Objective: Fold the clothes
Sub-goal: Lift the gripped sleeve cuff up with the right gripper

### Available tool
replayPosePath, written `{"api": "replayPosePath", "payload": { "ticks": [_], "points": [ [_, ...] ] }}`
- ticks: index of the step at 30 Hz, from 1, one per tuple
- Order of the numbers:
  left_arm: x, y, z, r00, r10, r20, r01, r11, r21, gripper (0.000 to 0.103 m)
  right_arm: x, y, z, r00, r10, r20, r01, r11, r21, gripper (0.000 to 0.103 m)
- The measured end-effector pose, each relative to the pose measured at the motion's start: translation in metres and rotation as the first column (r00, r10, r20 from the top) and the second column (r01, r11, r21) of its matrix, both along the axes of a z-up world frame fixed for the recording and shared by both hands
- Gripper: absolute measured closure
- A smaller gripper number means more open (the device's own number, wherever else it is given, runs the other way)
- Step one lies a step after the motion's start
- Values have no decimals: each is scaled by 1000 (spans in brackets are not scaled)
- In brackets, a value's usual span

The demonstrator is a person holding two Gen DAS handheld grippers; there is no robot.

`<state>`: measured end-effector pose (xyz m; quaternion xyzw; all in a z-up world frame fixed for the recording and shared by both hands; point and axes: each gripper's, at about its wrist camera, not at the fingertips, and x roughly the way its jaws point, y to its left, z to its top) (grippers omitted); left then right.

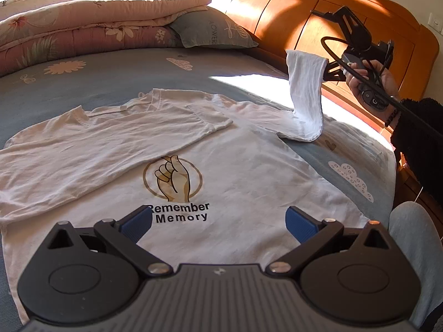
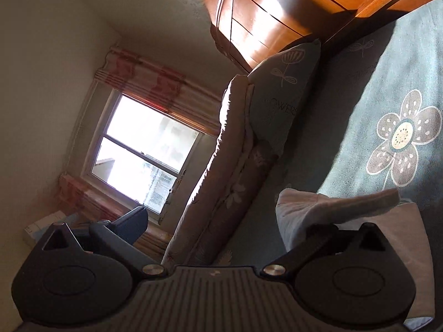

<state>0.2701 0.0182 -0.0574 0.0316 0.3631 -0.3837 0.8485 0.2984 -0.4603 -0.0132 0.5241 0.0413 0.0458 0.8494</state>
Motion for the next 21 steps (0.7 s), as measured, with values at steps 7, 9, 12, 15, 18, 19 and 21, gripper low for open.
{"api": "replayPosePath", "payload": {
  "ticks": [7,9,12,15,18,19,21],
  "points": [
    [2,14,-2,1000,17,-24,-17,1000,2,1,27,39,15,997,73,-25,-74,996,-49,0],
    [1,15,-4,1000,11,-27,-11,1000,28,1,35,50,21,995,97,-39,-99,993,-70,0],
    [-1,16,-8,1000,-4,-25,6,997,71,1,49,67,29,988,138,-75,-145,984,-107,0],
    [-5,17,-11,999,-34,-28,36,996,84,1,62,86,35,974,193,-121,-209,968,-142,0],
    [-8,19,-10,998,-53,-18,54,995,83,1,76,106,41,946,260,-196,-295,939,-175,0],
    [-9,20,-9,998,-54,-13,55,995,85,1,81,112,42,931,288,-226,-331,926,-182,0],
    [-9,23,-8,999,-46,-10,47,995,83,1,90,125,45,897,331,-292,-395,897,-200,0]
  ]
}}
